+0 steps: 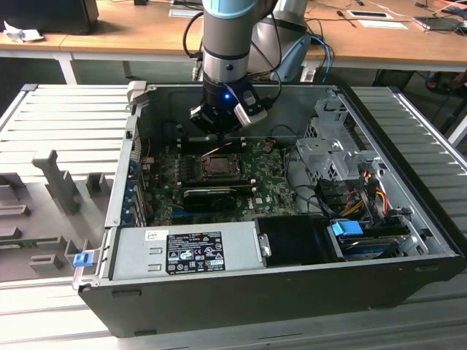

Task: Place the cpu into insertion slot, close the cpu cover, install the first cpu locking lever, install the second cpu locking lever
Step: 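Install the first cpu locking lever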

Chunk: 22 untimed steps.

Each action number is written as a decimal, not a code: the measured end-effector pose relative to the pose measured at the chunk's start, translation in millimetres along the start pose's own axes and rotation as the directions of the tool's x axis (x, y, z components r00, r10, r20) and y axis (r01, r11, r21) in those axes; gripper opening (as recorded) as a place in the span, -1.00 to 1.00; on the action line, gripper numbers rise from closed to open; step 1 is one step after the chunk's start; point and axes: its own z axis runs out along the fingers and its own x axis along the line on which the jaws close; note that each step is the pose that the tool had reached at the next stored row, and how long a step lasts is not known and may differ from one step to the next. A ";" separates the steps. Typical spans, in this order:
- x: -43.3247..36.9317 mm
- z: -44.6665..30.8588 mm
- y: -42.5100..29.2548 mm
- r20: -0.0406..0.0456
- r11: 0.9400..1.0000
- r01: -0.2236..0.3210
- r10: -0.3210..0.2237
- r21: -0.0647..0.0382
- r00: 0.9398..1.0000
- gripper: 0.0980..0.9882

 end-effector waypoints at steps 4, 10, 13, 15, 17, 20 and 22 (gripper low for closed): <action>-5.3 1.7 -0.1 0.000 1.000 -0.002 0.002 0.000 1.000 -0.98; -10.2 8.4 -1.2 0.000 1.000 -0.004 0.004 0.000 1.000 -0.98; -12.3 9.9 -1.6 0.001 1.000 -0.005 0.005 0.000 1.000 -0.98; -12.2 10.5 -2.1 0.001 1.000 -0.006 0.006 0.000 1.000 -0.98; -12.2 11.1 -2.5 0.001 1.000 -0.007 0.007 0.000 1.000 -0.98; -12.2 12.2 -3.1 0.001 1.000 -0.007 0.007 0.000 1.000 -0.98; -12.2 12.7 -3.1 0.001 1.000 -0.007 0.007 0.000 1.000 -0.98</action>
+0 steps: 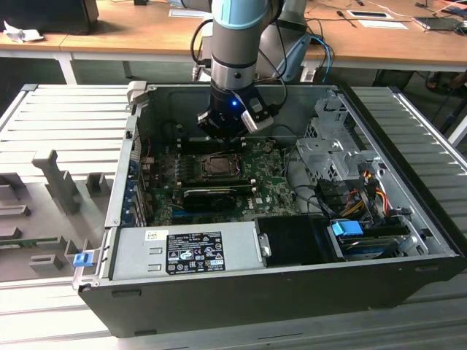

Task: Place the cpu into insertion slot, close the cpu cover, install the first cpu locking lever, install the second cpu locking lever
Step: 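Install the first cpu locking lever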

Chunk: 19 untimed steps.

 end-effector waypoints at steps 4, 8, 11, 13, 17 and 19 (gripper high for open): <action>-0.2 1.3 -0.3 0.000 1.000 0.000 0.000 0.000 1.000 -0.98; -0.4 2.8 -0.4 0.000 1.000 0.000 0.000 0.000 1.000 -0.98; -0.6 4.1 -0.5 0.000 1.000 0.000 0.000 0.000 1.000 -0.98; -0.7 5.1 -0.5 0.000 1.000 0.000 0.000 0.000 1.000 -0.98; -1.0 8.0 -0.5 0.000 1.000 0.000 0.000 0.000 1.000 -0.98; -1.3 8.4 -0.7 0.000 1.000 0.000 0.000 0.000 1.000 -0.98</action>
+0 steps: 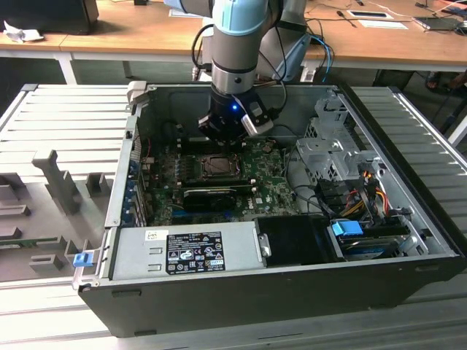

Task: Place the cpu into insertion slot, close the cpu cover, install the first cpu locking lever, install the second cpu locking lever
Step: 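Install the first cpu locking lever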

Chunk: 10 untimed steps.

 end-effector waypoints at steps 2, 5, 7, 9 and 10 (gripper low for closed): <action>0.0 0.3 0.0 0.000 1.000 0.000 0.000 0.000 1.000 -0.98; -0.1 0.1 0.0 0.000 1.000 0.000 0.000 0.000 1.000 -0.98; -0.1 -0.3 0.1 0.000 1.000 0.000 0.000 0.000 1.000 -0.98; -0.1 0.1 0.1 0.000 1.000 0.000 0.000 0.002 1.000 -0.98; -0.1 0.4 0.0 0.000 1.000 0.000 0.000 0.003 1.000 -0.98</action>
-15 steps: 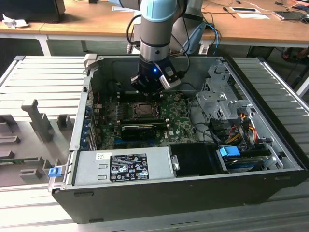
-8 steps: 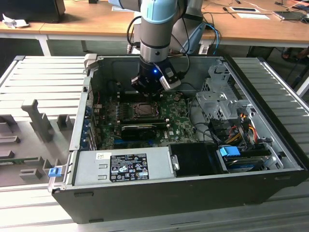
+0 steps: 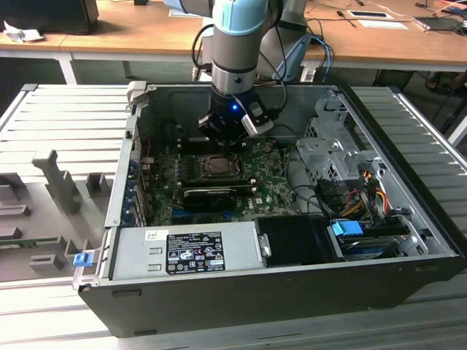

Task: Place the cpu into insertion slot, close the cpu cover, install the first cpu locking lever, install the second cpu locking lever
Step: 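Install the first cpu locking lever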

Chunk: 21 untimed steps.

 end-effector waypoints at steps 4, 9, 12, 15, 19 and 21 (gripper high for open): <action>0.0 -0.4 0.0 0.000 1.000 0.000 0.000 0.002 1.000 -0.98; 0.0 -1.4 0.3 0.000 1.000 0.000 0.000 0.004 1.000 -0.98; -0.1 1.2 0.5 -0.001 1.000 0.000 0.000 0.014 1.000 -0.98; 0.0 1.6 0.7 -0.001 1.000 0.000 0.000 0.016 1.000 -0.98; -0.1 -1.8 1.2 -0.001 1.000 0.000 0.000 0.017 1.000 -0.98; -0.1 -1.4 1.8 -0.002 1.000 0.000 0.000 0.029 1.000 -0.98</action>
